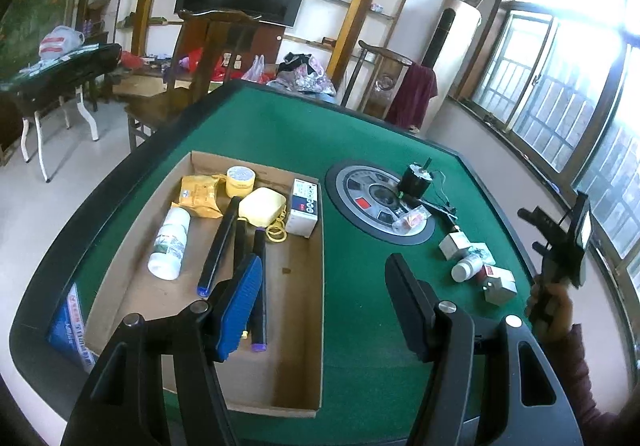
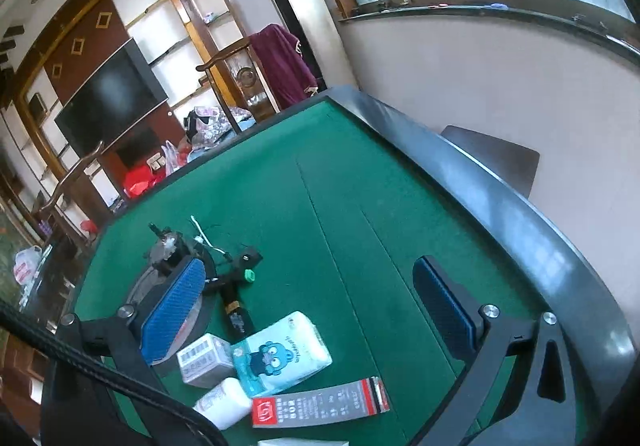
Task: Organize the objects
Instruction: 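Move both tools back over the items on the table, then grasp the white barcode medicine box with the left tool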
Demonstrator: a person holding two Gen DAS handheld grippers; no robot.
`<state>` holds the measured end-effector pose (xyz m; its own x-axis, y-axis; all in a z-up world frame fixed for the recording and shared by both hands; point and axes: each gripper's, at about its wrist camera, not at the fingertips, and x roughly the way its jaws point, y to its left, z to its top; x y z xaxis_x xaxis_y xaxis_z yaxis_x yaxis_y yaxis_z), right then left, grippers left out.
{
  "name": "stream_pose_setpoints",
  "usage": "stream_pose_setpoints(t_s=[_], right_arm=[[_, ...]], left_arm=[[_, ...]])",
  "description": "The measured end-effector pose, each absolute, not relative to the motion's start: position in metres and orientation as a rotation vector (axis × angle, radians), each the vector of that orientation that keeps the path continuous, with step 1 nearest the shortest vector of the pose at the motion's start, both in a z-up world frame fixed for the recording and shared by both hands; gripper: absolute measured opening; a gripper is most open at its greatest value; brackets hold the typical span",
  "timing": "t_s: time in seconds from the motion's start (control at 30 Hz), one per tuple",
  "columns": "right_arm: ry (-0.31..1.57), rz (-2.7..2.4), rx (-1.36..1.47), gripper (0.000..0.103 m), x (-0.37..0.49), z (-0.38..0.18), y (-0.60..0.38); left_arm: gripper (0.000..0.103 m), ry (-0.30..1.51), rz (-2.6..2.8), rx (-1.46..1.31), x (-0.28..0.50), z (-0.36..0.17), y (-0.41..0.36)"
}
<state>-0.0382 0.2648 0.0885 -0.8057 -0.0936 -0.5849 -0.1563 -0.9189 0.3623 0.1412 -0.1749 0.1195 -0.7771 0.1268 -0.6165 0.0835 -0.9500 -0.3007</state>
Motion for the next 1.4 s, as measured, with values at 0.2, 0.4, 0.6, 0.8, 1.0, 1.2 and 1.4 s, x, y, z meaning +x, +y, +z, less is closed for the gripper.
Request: stream_pose_setpoints(t_s=[0.2,0.4,0.6,0.8,1.0,1.2,1.4], right_arm=[[0.724,2.885,-1.012,0.103,-0.037,0.074,0.274],[0.752,3.013,-1.021,0.103,-0.029,0.083,0.263],[0.907,3.236,-1.128,0.103,-0.021,0.088,0.242],[1.069,3.178,-1.416,0.103,-0.046,0.063,0.231],[1.05,3.15,-1.601,0.103,-0.066,0.056,0.213],[0.975,3.151,-1.808,0.103,-0.082,0.046,0.177],[1.005,3.161,-2.142,0.103,-0.076,0.03,0.139]], left_arm=[[0.058,-0.46,2.885,-1.078,0.132,0.118,-0.16],[0.058,-0.434,2.814,-1.121,0.117,0.107,-0.131],[0.058,-0.416,2.684,-1.188,0.105,0.082,-0.097],[0.058,-0.398,2.618,-1.272,0.102,0.064,-0.076],[0.058,-0.375,2.616,-1.265,0.105,0.066,-0.07],[0.058,-0.377,2.612,-1.259,0.105,0.066,-0.07],[0.058,-0.402,2.627,-1.264,0.104,0.062,-0.081]])
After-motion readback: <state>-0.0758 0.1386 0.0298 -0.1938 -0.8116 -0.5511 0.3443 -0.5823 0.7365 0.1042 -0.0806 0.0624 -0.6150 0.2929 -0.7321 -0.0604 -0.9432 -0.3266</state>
